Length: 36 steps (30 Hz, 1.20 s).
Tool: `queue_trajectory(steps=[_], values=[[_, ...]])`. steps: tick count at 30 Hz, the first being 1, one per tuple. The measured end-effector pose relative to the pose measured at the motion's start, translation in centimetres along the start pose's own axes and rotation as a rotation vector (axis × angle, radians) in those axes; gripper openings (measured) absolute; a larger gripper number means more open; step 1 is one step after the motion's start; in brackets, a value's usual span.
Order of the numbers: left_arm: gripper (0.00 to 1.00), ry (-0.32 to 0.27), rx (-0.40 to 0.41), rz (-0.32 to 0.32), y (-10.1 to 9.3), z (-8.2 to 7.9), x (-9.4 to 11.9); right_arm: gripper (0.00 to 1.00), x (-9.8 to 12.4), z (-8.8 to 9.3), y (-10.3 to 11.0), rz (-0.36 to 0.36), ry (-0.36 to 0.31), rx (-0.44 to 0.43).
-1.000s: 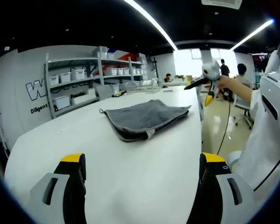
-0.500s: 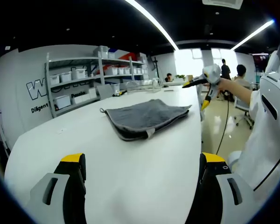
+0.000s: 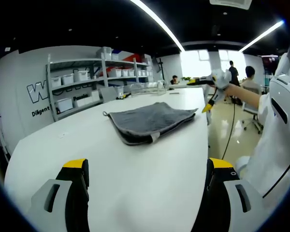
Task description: Open the folded towel by lifting each exposed corner and separating the folded layers until the towel lies flat within the target outline without major curled edges
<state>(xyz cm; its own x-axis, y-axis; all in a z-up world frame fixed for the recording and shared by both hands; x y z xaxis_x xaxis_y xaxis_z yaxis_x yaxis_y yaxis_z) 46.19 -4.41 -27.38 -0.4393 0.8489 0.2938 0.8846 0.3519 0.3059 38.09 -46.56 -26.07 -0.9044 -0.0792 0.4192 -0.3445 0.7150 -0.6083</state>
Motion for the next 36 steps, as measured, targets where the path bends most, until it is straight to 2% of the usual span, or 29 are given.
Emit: queue_trajectory(steps=[11, 20, 36], values=[[0.99, 0.005, -0.007, 0.013, -0.3, -0.3, -0.5, 0.98, -0.1, -0.3, 0.0, 0.066, -0.039, 0.074], [0.99, 0.011, -0.016, 0.02, -0.5, -0.6, -0.8, 0.96, -0.5, 0.1, 0.5, 0.076, -0.032, 0.111], [0.99, 0.019, -0.022, 0.028, -0.8, -0.8, -0.9, 0.88, -0.9, -0.2, 1.2, 0.076, -0.081, 0.138]])
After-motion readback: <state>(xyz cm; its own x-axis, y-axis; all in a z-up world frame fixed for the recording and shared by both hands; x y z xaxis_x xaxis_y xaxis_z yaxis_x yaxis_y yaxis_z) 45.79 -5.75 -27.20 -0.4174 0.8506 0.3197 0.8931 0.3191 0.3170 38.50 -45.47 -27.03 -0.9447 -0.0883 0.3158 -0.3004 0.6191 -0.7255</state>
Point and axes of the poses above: the point that each gripper's makers call its tool centre point, and the gripper's own axes: x roughly backward along the fingers, y roughly to its left, z roughly out of its underside, the point moved 5 cm from there along x, roughly backward along the fingers, and after that the axes turned 11 degrees about -x, right-handed, at the moved point
